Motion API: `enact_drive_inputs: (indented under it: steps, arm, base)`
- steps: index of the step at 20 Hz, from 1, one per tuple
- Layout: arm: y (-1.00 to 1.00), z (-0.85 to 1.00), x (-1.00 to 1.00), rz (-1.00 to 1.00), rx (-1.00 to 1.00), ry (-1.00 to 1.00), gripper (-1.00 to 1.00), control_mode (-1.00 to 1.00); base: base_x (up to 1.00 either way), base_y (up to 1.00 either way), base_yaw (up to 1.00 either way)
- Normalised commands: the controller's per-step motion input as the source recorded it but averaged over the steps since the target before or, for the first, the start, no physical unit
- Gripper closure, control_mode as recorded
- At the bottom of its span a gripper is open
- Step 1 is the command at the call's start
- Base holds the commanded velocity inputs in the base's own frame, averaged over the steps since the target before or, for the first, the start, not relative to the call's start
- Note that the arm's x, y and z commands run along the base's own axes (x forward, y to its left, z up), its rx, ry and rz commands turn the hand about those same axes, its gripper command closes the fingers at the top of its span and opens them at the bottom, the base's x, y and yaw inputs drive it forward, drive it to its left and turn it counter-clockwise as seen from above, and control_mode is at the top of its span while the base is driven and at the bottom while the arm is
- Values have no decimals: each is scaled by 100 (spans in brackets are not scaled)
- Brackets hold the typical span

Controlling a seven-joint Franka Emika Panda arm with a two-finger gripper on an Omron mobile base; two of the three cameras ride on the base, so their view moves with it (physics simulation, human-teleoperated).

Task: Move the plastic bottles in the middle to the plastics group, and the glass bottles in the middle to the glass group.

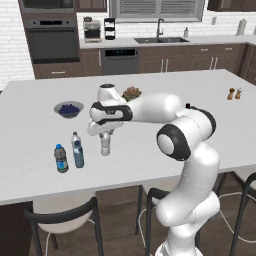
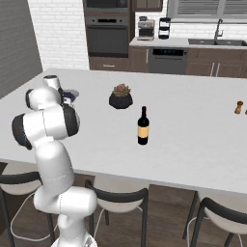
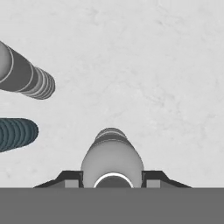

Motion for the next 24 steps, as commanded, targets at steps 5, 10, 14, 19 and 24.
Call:
enact_drive_inputs:
  steps: [5, 10, 14, 19, 24]
  arm:
    - [32, -7, -5, 13, 0, 0, 100, -100]
    - [40, -11, -9, 13, 0, -1, 100, -100]
    - [22, -7, 0, 16, 0, -3, 100, -100]
    - [7, 0, 2, 16, 0, -2, 100, -100]
    - [23, 0, 0, 5, -1, -2, 100, -100]
  base:
    - [0, 0, 0]
    - [0, 0, 0]
    - [0, 0, 0]
    - [0, 0, 0]
    - [0, 0, 0]
